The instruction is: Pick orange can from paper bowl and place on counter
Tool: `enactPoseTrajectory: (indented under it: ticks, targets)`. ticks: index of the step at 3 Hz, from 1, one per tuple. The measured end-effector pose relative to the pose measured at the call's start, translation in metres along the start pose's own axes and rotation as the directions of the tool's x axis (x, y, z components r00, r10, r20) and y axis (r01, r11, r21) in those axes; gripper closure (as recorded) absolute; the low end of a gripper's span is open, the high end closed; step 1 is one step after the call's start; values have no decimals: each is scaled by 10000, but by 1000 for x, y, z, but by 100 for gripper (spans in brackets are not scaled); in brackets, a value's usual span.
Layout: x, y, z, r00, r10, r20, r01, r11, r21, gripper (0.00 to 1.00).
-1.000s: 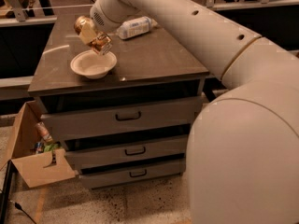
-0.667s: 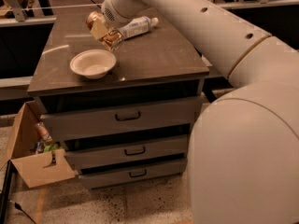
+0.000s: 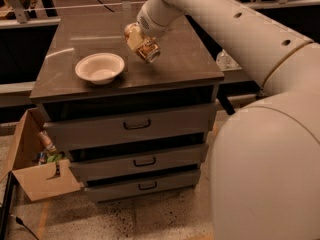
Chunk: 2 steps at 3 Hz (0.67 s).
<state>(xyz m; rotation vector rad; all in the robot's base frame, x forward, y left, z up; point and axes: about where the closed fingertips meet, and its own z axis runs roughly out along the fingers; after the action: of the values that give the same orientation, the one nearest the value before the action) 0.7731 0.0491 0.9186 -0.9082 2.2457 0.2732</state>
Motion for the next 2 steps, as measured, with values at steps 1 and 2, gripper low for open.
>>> enactPoseTrajectory:
  ticks: [1,2]
  targets:
    - [25,-12,8,9972,450,-598,-460,9988,-147,100]
    - [26,-15,12,9966,350,-742,-373,9989,-299,83]
